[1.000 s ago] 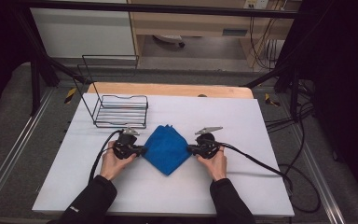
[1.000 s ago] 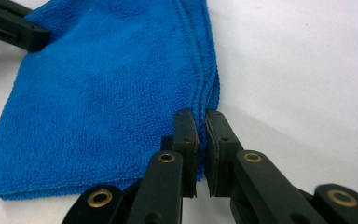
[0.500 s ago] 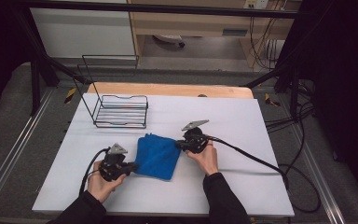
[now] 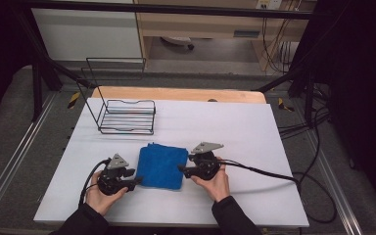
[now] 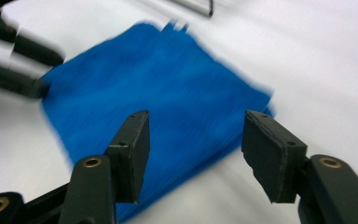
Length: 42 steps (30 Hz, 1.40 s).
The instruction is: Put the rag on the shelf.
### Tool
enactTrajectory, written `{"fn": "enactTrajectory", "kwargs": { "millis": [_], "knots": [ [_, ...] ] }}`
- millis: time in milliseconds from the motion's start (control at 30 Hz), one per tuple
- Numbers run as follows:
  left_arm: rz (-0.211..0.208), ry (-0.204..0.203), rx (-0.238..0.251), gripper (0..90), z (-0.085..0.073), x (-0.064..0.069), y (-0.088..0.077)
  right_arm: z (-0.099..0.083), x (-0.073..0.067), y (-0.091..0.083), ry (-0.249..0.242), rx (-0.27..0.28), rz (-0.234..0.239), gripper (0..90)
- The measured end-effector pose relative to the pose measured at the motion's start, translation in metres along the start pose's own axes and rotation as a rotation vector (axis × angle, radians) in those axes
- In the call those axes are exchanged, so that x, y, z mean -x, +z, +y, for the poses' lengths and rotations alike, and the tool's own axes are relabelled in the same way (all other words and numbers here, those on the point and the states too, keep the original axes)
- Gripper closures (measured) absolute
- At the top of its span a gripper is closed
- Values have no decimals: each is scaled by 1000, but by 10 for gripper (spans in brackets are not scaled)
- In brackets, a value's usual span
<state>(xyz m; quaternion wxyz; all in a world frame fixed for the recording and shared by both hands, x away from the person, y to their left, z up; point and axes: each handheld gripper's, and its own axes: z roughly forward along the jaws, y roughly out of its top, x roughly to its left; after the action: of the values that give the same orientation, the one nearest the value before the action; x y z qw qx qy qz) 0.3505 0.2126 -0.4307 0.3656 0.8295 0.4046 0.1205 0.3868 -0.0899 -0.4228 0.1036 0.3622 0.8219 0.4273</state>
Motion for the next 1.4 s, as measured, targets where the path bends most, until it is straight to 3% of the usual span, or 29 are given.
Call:
{"fn": "enactTrajectory", "kwargs": {
  "millis": [133, 300, 500, 533, 600, 700, 933, 1033, 1200, 1233, 1267, 1333, 1400],
  "knots": [
    [4, 10, 24, 383, -2, -8, -5, -22, -19, -2, 56, -28, 22, 473],
    [21, 4, 34, 264, -4, -18, -10, -37, -28, 7, 80, -60, 25, 531],
    [33, -16, 35, 209, -5, -23, -10, -43, -33, 10, 121, -49, 25, 679],
    [34, -20, 35, 206, -5, -24, -10, -43, -34, 10, 135, -54, 32, 773],
    [36, -26, 38, 202, -6, -25, -11, -43, -35, 11, 165, -67, 56, 853],
    [42, -32, 39, 201, -6, -26, -12, -41, -33, 11, 177, -75, 70, 879],
    [42, -43, 51, 201, -7, -29, -14, -27, -12, -11, 175, -110, 59, 887],
    [44, -43, 51, 199, -7, -30, -15, -22, 11, -24, 123, -185, -11, 885],
    [48, -40, 57, 195, -6, -30, -17, -27, 30, -22, 102, -217, -54, 869],
    [50, -40, 60, 195, -6, -31, -17, -27, 30, -22, 102, -217, -54, 869],
    [55, -38, 61, 192, -7, -31, -18, -29, 32, -19, 81, -208, -69, 808],
    [60, -28, 64, 186, -7, -34, -22, -24, 29, -22, 30, -149, -86, 681],
    [63, -23, 66, 177, -7, -36, -23, -16, 22, -25, 4, -91, -84, 616]
  ]
}}
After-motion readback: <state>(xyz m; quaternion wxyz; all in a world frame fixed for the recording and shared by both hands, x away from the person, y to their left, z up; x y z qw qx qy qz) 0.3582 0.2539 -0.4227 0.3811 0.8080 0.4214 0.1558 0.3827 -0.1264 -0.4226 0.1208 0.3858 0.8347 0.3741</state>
